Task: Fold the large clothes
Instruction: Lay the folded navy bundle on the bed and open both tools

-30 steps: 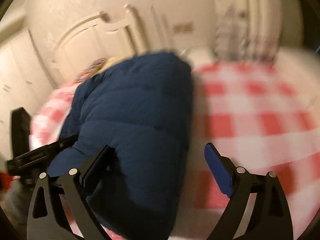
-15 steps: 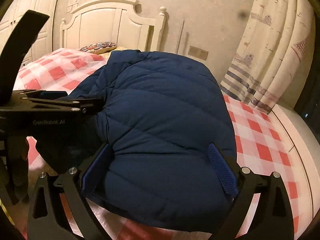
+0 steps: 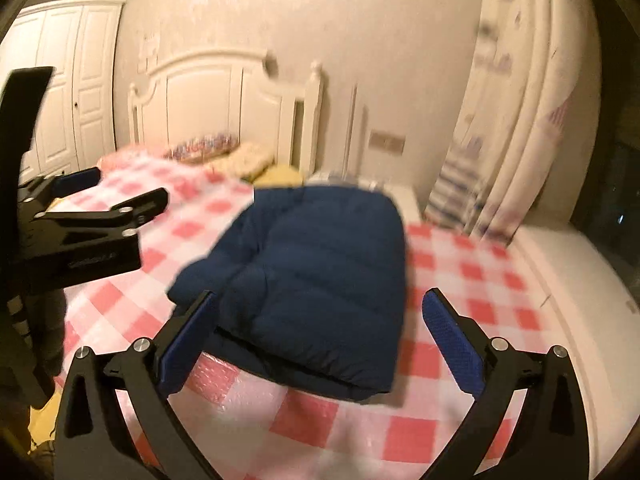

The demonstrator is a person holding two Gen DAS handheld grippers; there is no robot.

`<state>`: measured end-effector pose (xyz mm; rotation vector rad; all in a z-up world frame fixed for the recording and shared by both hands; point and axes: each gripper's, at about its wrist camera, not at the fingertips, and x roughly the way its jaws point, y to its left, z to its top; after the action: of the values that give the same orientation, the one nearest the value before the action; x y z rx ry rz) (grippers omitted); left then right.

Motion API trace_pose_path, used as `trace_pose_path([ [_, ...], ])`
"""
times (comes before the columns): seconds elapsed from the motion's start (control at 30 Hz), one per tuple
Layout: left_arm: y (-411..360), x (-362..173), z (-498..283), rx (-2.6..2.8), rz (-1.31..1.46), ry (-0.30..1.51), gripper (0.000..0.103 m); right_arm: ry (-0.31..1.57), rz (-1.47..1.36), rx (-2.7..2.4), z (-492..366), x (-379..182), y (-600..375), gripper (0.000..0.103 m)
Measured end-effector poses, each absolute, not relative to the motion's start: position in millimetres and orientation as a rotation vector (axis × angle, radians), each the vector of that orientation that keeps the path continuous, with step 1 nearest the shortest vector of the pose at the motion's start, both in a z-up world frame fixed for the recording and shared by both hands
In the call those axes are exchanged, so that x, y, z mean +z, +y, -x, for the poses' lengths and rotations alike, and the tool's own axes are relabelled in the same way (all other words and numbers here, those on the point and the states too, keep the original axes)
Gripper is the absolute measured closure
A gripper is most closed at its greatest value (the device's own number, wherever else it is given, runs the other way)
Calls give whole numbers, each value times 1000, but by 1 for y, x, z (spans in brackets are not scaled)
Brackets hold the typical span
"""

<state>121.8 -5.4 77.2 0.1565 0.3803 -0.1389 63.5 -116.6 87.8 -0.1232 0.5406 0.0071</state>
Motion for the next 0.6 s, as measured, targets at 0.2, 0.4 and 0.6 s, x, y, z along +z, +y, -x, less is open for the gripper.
trace_pose_path([
  [0.2, -2, 99, -77, -203, -133, 339, 2, 465, 100, 12, -32, 113, -116, 5],
  [0.4, -5, 95, -63, -221, -137, 348, 2, 433, 83, 20, -25, 120, -118, 5],
  [0.6, -4, 92, -61, -218, -129, 352, 2, 443, 78, 24, -27, 118, -115, 5],
])
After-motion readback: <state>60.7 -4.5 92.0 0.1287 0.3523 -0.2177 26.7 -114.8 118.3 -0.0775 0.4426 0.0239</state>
